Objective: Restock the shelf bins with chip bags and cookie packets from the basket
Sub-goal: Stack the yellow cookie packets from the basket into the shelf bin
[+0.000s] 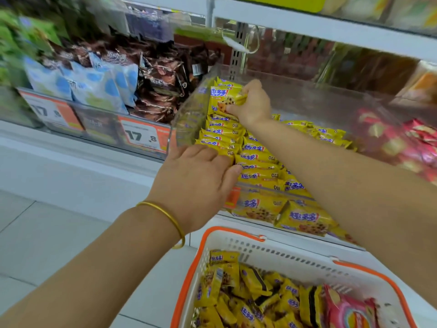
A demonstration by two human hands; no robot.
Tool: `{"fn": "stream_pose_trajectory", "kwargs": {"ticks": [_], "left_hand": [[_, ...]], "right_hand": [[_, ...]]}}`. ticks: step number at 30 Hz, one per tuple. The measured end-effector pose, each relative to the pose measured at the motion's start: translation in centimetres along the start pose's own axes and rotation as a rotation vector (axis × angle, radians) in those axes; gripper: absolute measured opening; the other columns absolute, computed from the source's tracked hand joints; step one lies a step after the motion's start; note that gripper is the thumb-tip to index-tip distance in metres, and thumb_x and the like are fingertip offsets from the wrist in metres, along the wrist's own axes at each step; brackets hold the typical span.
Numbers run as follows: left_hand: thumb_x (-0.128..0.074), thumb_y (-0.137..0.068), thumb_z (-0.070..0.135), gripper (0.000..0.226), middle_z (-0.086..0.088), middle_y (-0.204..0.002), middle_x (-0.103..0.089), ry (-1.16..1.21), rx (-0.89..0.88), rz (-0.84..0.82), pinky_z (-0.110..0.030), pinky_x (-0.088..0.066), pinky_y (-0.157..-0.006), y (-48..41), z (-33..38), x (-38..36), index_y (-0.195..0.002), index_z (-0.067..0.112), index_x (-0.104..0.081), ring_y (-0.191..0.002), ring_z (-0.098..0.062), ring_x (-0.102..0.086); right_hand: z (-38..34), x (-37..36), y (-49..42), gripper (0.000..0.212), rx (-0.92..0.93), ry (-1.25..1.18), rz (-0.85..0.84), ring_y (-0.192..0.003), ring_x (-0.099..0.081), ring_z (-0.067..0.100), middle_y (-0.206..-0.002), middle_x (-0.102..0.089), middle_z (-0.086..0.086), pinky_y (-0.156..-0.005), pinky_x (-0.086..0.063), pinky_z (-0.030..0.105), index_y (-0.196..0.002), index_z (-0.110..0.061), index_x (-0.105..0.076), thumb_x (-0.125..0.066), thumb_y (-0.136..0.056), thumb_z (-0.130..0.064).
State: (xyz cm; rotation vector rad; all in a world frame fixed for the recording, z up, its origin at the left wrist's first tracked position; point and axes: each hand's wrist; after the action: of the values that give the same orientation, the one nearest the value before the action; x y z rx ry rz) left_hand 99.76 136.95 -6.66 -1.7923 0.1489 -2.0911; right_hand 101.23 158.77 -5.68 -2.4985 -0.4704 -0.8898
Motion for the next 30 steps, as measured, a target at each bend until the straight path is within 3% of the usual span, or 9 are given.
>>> {"fn": "stream_pose_trajectory", "kwargs": {"ticks": [3,7,12,16,19,24,27,30], "left_hand": [[-0.008,-0.088,0.051,0.068,0.000,-0.104,-0.067,-0.007,0.001,-0.014,-0.041,-0.037,-0.096,0.0,0.2,0.1,-0.105,0.023,-0.068,-0.106,-0.026,-0.058],[0.008,-0.079,0.056,0.082,0.006,-0.116,-0.061,-0.004,0.016,-0.041,-0.034,-0.028,-0.101,0.0,0.3,0.3,-0.116,0.029,-0.060,-0.117,-0.019,-0.048],[0.013,-0.075,0.057,0.086,0.009,-0.120,-0.057,-0.007,0.016,-0.044,-0.032,-0.027,-0.101,-0.1,0.3,0.3,-0.119,0.032,-0.056,-0.119,-0.016,-0.046],[0.015,-0.073,0.057,0.087,0.009,-0.121,-0.056,-0.012,0.034,-0.047,-0.032,-0.028,-0.100,-0.2,0.4,0.2,-0.118,0.032,-0.055,-0.120,-0.016,-0.044],[0.016,-0.073,0.057,0.087,0.010,-0.121,-0.055,-0.013,0.047,-0.047,-0.032,-0.029,-0.100,-0.4,0.4,0.2,-0.119,0.033,-0.054,-0.119,-0.015,-0.044],[0.013,-0.075,0.059,0.084,0.011,-0.120,-0.056,-0.003,0.047,-0.060,-0.032,-0.030,-0.099,-0.3,0.4,0.3,-0.118,0.034,-0.054,-0.117,-0.015,-0.045],[0.006,-0.078,0.062,0.080,0.009,-0.118,-0.057,0.038,0.040,-0.069,-0.042,-0.031,-0.106,-0.2,0.3,0.5,-0.116,0.031,-0.056,-0.115,-0.017,-0.046],[-0.004,-0.083,0.062,0.073,0.006,-0.113,-0.059,0.107,0.020,-0.040,-0.055,-0.031,-0.105,-0.1,0.5,0.9,-0.112,0.025,-0.061,-0.111,-0.021,-0.048]], "right_hand": [[-0.1,-0.1,0.1,0.045,0.012,0.101,-0.036,-0.090,-0.043,0.018,-0.119,-0.054,0.013,-0.076,-0.036,0.029,-0.115,-0.007,-0.043,-0.071,-0.084,-0.024],[-0.3,1.0,-0.3,0.045,-0.038,0.081,-0.068,-0.093,-0.044,0.018,-0.112,-0.051,0.008,-0.075,-0.039,0.029,-0.103,-0.015,-0.037,-0.075,-0.080,-0.024],[-0.5,2.2,-1.0,0.051,-0.092,0.035,-0.218,-0.091,-0.053,0.020,-0.107,-0.045,0.002,-0.077,-0.051,0.034,-0.121,-0.009,-0.050,-0.077,-0.078,-0.020],[-0.9,1.5,-0.8,0.055,-0.055,0.123,-0.200,-0.100,-0.053,0.022,-0.108,-0.046,0.003,-0.090,-0.050,0.038,-0.123,-0.004,-0.051,-0.077,-0.079,-0.023],[-0.9,0.9,-0.4,0.060,-0.093,0.116,-0.144,-0.110,-0.057,0.026,-0.119,-0.054,0.010,-0.090,-0.050,0.040,-0.124,-0.003,-0.047,-0.077,-0.078,-0.027],[-1.2,2.2,-0.2,0.069,-0.154,0.064,-0.152,-0.113,-0.055,0.028,-0.128,-0.049,0.011,-0.092,-0.049,0.035,-0.125,-0.003,-0.036,-0.080,-0.075,-0.021],[-1.0,3.2,0.3,0.058,-0.137,0.071,-0.145,-0.108,-0.056,0.026,-0.128,-0.049,0.014,-0.088,-0.048,0.034,-0.115,-0.006,-0.033,-0.077,-0.078,-0.015],[-0.6,4.3,1.1,0.061,-0.124,0.111,-0.148,-0.116,-0.052,0.028,-0.130,-0.048,0.016,-0.086,-0.042,0.031,-0.125,-0.002,-0.034,-0.074,-0.081,-0.014]]}}
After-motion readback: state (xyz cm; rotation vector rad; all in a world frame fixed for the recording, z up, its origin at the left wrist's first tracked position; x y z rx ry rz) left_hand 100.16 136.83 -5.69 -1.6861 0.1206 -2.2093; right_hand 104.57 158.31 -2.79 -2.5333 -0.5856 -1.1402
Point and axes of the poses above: each hand's wrist, its own y-axis away from the middle knuckle, its own x-axis out of the back of the hand, z = x × y
